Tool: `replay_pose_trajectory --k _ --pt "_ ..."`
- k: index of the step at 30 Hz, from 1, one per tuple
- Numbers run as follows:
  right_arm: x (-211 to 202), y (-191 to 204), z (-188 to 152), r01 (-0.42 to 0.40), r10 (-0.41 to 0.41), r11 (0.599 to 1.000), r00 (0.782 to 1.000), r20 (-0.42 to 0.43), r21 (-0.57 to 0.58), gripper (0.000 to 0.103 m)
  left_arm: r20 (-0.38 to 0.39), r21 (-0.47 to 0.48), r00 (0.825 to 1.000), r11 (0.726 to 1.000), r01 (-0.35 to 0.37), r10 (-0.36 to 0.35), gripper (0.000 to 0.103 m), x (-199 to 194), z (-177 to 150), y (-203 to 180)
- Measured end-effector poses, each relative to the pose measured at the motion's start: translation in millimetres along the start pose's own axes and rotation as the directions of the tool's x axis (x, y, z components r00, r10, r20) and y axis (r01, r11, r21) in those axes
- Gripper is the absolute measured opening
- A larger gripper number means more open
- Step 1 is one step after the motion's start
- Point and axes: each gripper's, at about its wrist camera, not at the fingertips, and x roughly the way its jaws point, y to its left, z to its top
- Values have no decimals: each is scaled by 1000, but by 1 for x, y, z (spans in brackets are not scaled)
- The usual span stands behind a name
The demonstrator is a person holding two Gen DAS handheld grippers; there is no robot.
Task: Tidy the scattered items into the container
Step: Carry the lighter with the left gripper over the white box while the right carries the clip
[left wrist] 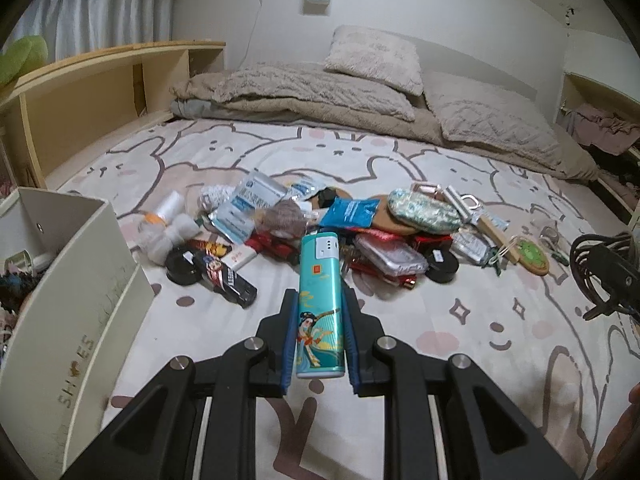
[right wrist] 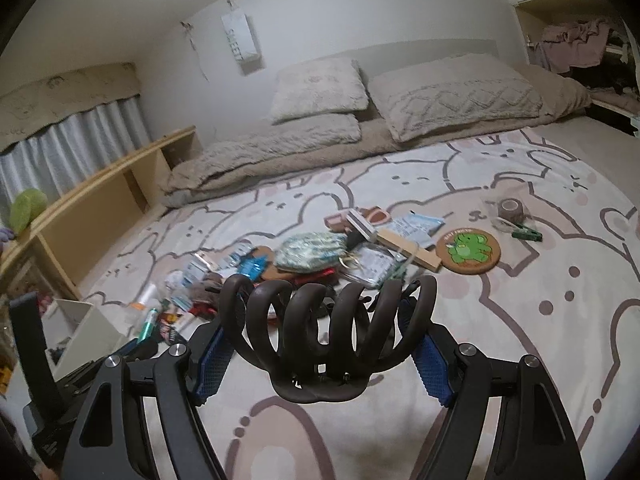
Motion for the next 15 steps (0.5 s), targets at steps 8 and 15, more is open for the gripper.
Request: replay_pose_trajectory --k 8,15 --pt "-19 9 2 -50 50 999 998 25 -4 79 51 26 999 1000 9 -10 21 -28 9 -3" --pt "-36 13 5 -68 68 998 996 52 -5 79 95 24 995 999 26 -28 21 -54 17 -2"
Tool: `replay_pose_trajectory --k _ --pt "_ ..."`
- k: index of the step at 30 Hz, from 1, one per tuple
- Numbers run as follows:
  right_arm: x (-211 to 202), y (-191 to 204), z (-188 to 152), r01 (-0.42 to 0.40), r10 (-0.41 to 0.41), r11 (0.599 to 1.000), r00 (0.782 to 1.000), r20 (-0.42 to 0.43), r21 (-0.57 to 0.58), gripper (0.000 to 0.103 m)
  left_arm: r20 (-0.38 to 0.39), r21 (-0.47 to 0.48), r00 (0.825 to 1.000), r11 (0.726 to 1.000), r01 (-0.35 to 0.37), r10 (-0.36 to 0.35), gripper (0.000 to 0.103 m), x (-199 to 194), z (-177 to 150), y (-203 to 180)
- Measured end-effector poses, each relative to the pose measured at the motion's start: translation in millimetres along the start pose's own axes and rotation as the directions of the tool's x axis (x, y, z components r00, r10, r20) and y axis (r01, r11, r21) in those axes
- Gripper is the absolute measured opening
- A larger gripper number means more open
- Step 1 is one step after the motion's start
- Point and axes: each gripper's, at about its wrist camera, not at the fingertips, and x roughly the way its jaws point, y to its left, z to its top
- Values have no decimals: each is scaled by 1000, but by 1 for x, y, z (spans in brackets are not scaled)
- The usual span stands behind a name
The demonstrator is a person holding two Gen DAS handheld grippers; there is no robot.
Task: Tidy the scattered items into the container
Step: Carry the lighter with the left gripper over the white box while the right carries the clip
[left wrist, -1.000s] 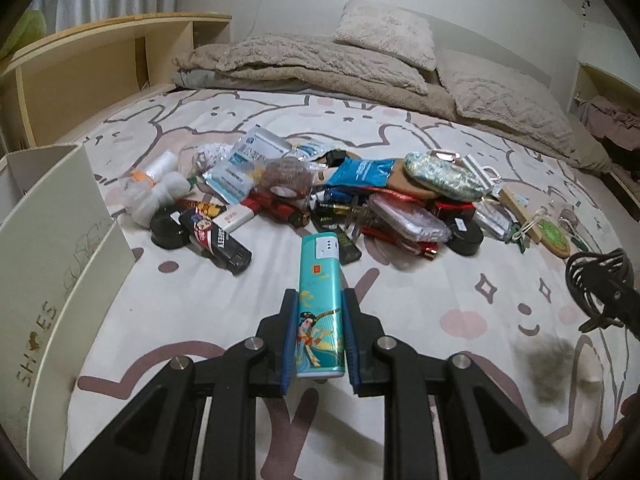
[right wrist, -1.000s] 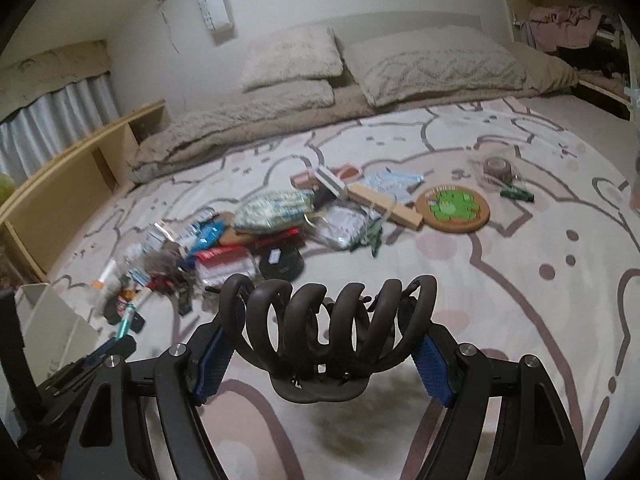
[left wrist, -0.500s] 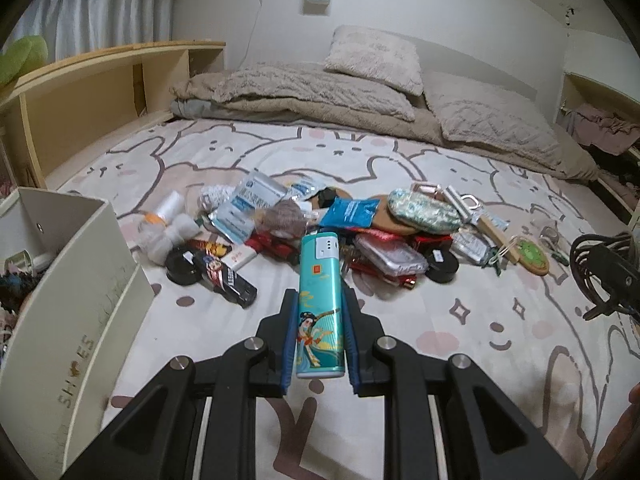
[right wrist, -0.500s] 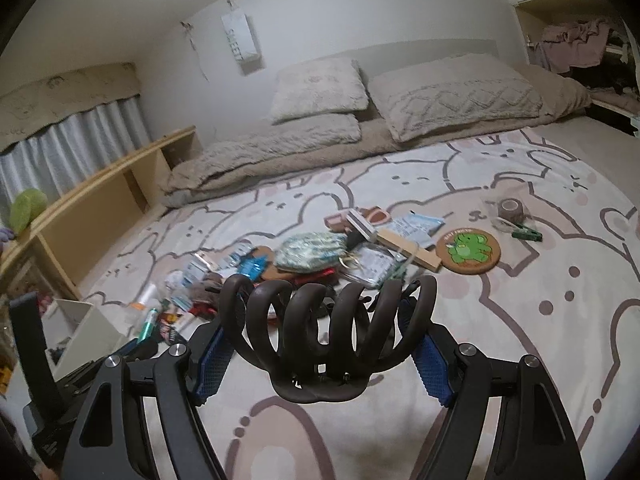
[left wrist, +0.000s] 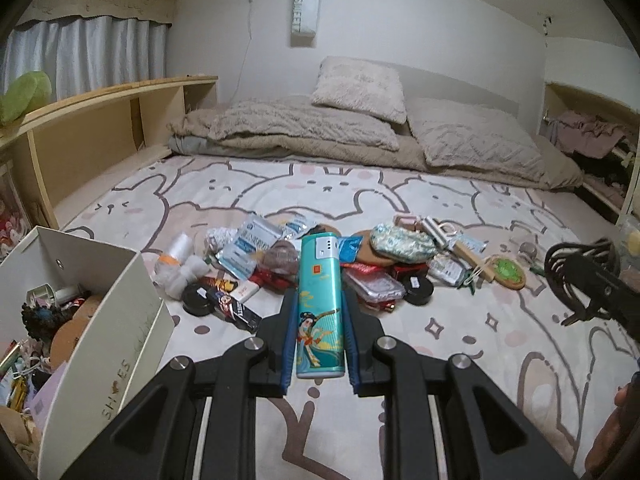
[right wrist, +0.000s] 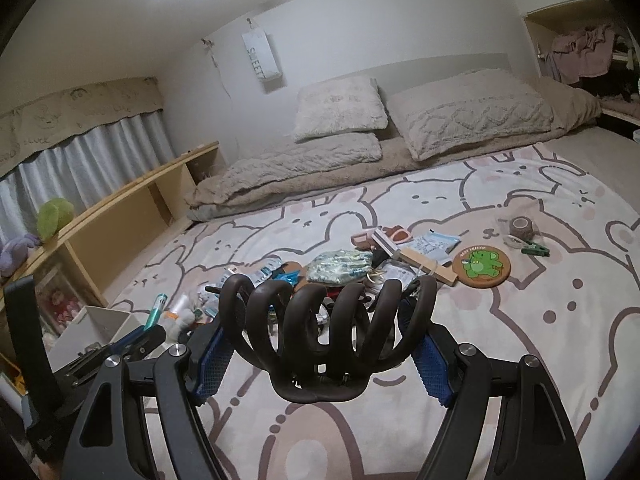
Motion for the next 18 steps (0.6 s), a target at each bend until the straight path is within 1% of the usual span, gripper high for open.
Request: replay_pose_trajectory --k 8,18 --pt "-15 9 6 -14 15 1000 1000 26 -10 79 29 -6 1000 1000 -2 2 21 -21 10 7" --pt "-29 31 10 -48 50 998 997 50 -32 79 64 -16 998 1000 -25 26 21 -53 16 31"
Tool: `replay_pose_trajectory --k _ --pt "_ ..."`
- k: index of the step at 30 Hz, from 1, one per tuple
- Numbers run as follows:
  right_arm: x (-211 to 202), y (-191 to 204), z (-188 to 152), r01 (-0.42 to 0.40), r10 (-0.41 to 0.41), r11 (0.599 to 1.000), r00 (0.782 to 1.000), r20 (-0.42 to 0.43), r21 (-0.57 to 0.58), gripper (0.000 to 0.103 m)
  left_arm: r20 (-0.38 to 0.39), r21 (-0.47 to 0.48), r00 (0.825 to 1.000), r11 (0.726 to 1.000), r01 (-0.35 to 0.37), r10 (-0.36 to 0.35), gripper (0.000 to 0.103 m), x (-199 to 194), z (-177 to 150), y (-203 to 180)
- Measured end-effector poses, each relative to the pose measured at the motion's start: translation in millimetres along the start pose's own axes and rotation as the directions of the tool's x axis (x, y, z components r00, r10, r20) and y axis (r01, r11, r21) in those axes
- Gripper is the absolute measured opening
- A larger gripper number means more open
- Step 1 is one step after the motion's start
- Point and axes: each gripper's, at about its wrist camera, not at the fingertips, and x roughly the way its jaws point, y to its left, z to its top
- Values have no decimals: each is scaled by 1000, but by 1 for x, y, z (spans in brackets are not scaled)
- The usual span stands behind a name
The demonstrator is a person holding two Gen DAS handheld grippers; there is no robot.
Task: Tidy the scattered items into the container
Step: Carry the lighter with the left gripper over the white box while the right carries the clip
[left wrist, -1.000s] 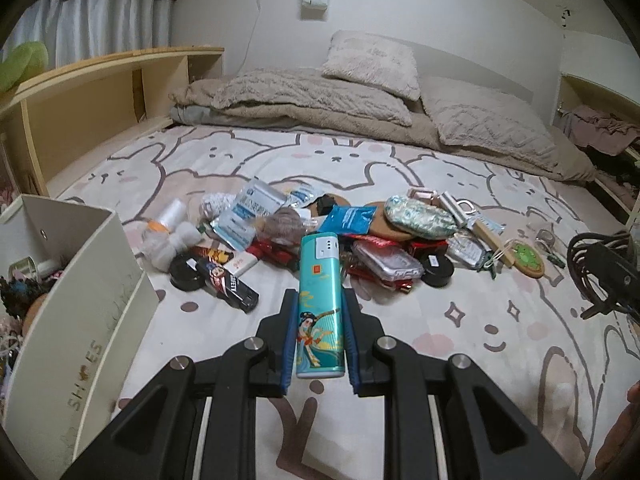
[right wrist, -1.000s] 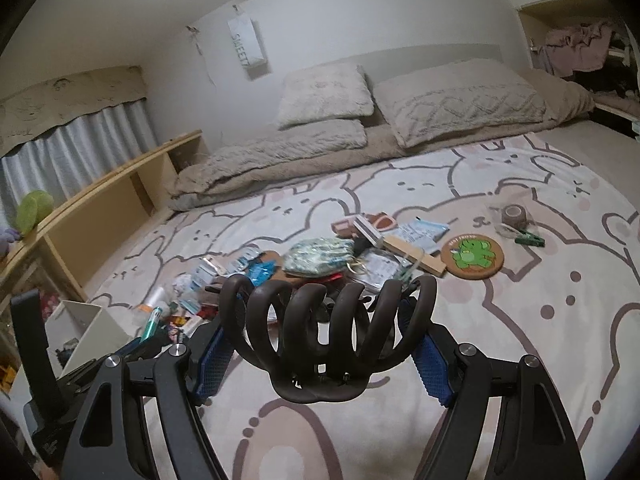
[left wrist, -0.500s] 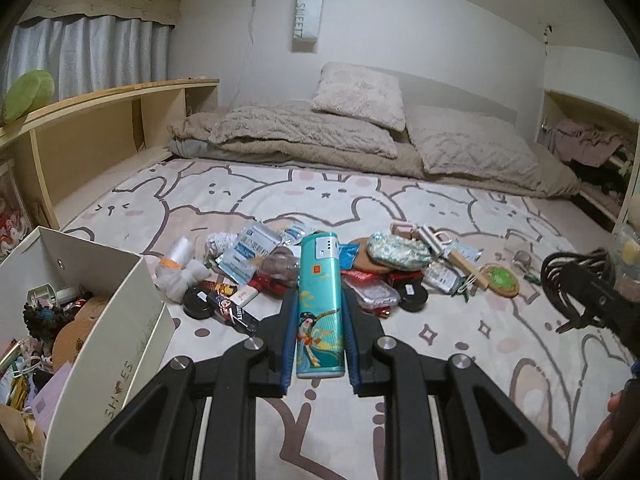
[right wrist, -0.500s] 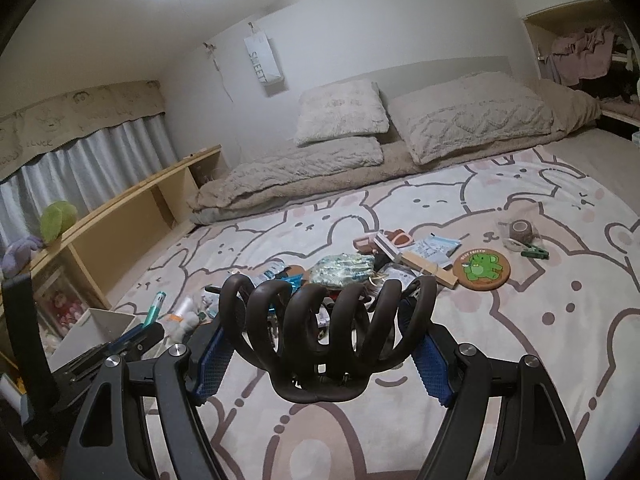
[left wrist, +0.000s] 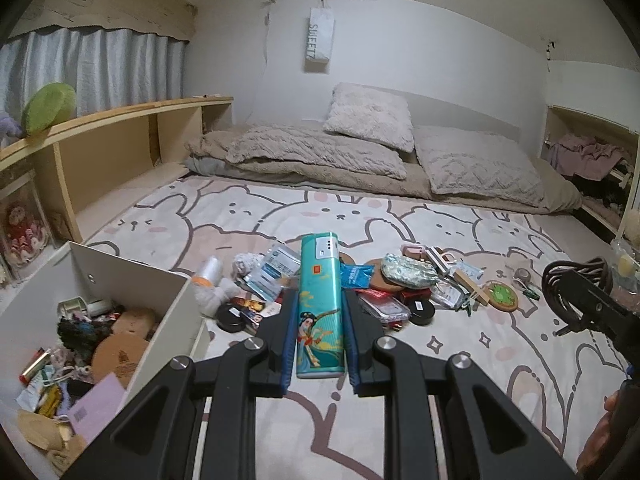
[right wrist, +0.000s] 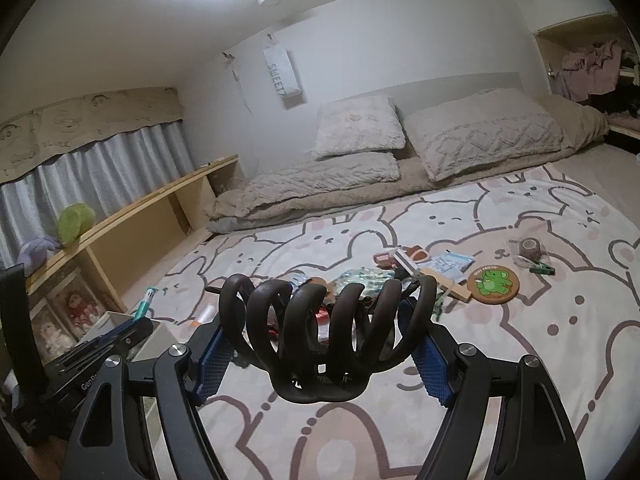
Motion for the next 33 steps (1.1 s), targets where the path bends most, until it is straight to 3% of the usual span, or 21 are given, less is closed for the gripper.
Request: replay_pose_trajectory --k 16,33 --pt "0 65 6 -98 99 992 995 10 -77 79 17 -31 996 996 -81 82 21 -34 8 59" --pt "32 141 -6 -244 238 963 969 -63 -115 79 2 -97 986 982 -164 165 21 -48 3 138"
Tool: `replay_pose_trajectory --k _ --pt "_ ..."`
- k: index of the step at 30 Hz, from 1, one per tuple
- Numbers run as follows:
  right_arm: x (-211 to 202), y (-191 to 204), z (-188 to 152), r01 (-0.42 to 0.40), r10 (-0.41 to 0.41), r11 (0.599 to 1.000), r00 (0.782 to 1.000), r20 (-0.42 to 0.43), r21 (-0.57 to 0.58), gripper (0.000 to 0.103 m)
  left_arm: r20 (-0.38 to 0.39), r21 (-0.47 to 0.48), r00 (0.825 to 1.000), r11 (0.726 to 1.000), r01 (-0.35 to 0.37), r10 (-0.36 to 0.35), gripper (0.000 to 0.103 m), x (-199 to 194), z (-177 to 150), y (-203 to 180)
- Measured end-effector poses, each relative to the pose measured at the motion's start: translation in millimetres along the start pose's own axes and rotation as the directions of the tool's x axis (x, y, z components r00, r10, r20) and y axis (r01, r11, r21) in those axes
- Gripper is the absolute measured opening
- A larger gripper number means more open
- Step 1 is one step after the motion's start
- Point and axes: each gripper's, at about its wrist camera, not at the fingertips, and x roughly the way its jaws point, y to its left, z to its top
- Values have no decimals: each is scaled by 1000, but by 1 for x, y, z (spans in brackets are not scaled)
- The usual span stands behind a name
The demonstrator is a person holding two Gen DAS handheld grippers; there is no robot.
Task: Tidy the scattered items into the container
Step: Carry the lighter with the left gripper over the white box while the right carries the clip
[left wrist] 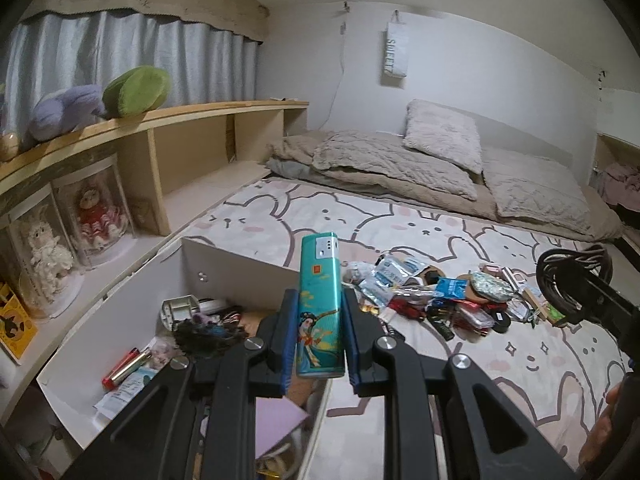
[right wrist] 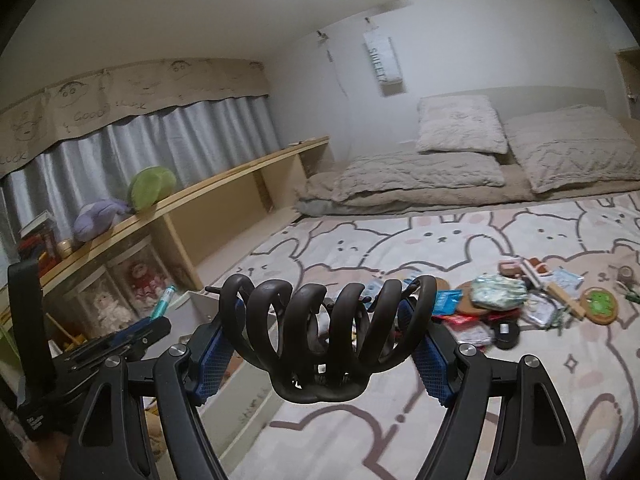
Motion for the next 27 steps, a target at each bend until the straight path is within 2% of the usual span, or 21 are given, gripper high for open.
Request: replay_pose_trajectory --k 10,17,27 --pt "31 36 -6 -76 76 997 996 -40 -8 79 -12 -38 999 999 -34 34 21 3 -2 44" --pt "45 52 -9 -120 120 993 991 -56 9 79 -12 -22 997 997 -77 77 21 0 -2 72" --pt "64 71 -14 -157 155 987 983 -96 -15 79 -24 -53 992 990 -127 126 21 -3 -5 119"
